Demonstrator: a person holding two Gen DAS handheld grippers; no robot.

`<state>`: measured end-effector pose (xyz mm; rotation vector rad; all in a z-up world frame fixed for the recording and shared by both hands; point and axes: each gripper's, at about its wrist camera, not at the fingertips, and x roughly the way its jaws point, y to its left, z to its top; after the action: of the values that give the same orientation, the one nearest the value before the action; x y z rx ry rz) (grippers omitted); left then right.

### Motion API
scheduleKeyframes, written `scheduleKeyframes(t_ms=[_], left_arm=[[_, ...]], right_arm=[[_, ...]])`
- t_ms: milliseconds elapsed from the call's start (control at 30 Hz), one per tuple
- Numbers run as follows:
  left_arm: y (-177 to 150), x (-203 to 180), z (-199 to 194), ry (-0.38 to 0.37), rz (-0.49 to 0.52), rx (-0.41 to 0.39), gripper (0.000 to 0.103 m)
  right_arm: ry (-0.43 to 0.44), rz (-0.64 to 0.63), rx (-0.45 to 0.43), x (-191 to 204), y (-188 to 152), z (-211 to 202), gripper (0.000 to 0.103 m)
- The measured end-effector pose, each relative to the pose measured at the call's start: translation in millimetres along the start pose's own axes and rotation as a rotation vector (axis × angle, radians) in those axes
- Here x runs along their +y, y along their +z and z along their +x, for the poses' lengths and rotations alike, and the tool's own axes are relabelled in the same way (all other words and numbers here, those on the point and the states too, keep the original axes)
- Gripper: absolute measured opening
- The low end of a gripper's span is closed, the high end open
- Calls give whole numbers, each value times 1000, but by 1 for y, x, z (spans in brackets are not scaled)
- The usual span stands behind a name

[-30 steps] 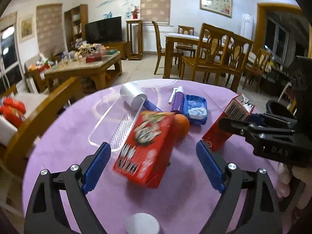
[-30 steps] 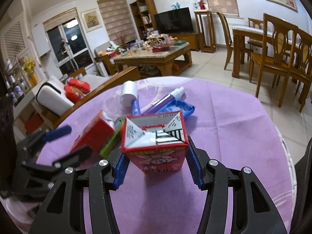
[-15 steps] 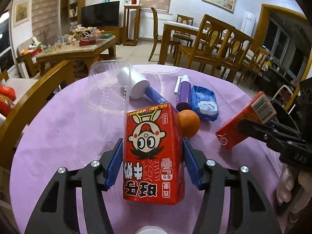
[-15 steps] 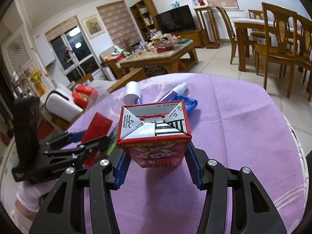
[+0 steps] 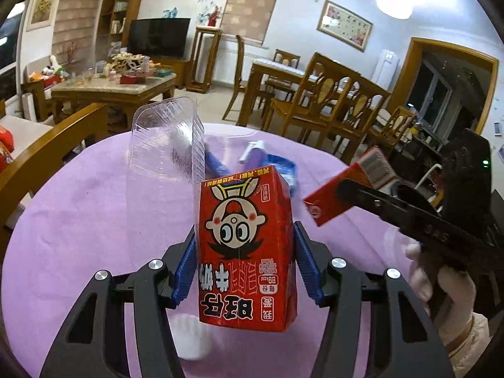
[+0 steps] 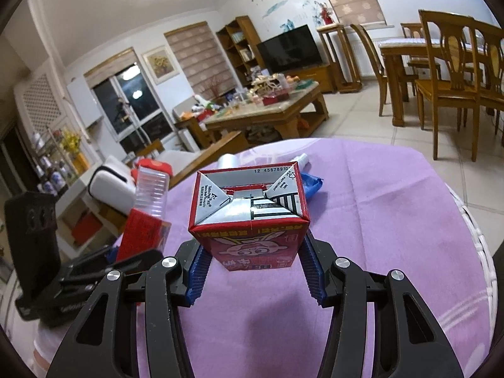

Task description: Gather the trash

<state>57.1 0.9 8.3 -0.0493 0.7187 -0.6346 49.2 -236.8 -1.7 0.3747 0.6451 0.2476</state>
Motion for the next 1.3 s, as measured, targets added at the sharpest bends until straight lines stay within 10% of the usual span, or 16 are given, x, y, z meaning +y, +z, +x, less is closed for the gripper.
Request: scheduleKeyframes(t_ms=[833,1133,1300], left_arm=[[15,9,50,109,-55,159,77],[3,40,48,36,-170,146,17],[2,42,23,-10,-185,51,16]], right_arm=[[28,42,44,-4,-11,-35,52],[39,46,46,-3,-9,-36,52],[44,48,21,-4,-9,-40,52]])
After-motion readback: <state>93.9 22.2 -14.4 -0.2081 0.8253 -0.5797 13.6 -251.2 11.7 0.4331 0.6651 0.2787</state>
